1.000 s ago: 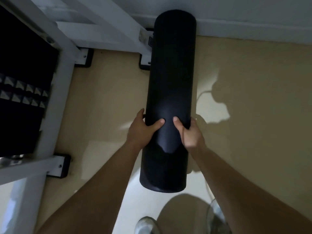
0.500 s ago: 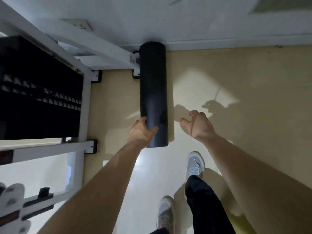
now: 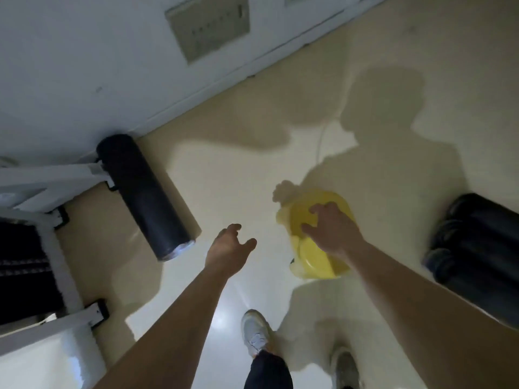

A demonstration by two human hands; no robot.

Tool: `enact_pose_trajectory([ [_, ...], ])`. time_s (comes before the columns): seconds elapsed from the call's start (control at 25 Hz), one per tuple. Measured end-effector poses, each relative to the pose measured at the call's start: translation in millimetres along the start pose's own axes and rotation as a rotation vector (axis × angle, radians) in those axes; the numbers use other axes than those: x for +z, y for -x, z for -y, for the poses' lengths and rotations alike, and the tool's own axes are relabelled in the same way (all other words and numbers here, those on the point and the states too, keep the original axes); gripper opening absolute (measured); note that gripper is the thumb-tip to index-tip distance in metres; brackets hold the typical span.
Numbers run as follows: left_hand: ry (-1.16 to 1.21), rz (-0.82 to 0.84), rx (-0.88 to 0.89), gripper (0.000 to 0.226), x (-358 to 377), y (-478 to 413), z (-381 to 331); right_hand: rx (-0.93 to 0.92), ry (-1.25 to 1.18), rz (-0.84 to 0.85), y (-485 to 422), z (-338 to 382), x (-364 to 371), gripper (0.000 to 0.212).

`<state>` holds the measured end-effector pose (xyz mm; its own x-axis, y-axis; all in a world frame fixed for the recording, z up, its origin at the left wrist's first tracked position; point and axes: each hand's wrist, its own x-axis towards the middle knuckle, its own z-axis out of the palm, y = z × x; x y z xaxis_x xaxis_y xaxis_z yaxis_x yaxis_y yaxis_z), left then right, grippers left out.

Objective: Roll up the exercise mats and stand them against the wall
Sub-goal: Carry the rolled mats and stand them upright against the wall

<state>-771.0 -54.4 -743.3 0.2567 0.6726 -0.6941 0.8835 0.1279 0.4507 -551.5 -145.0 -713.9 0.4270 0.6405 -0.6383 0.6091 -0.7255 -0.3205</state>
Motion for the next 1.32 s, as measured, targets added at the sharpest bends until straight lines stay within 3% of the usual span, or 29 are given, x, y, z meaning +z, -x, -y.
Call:
enact_pose_trajectory([
  [0.36,-0.32,0.191,0.24,0.059,294.9,104.3,-205.2,0.486,-0.38,-0.151,153.2,-422.4,-33.8,0.053],
  [0.6,-0.437,0.324,0.339,0.059,490.4,129.1,-294.1,0.774,-0.555,-0.173,218.8,-632.5,-15.7,0.058],
  [0.8,-0.467,0.369,0.32,0.084,624.3,98.7,-335.6,0.938,-0.667,-0.195,202.1,-758.3,9.5,0.072],
  [0.96,-0.456,0.26,0.282,0.096,721.2,41.5,-342.4,0.957,-0.665,-0.241,155.2,-864.6,45.2,0.081],
  [1.2,-0.321,0.009,0.072,0.097,822.8,-11.8,-325.6,0.895,-0.69,-0.384,100.1,-1016.8,90.0,0.079],
  [1.32,-0.313,-0.193,0.013,0.098,853.9,-28.8,-320.1,0.941,-0.663,-0.375,77.9,-1075.3,104.9,0.083],
])
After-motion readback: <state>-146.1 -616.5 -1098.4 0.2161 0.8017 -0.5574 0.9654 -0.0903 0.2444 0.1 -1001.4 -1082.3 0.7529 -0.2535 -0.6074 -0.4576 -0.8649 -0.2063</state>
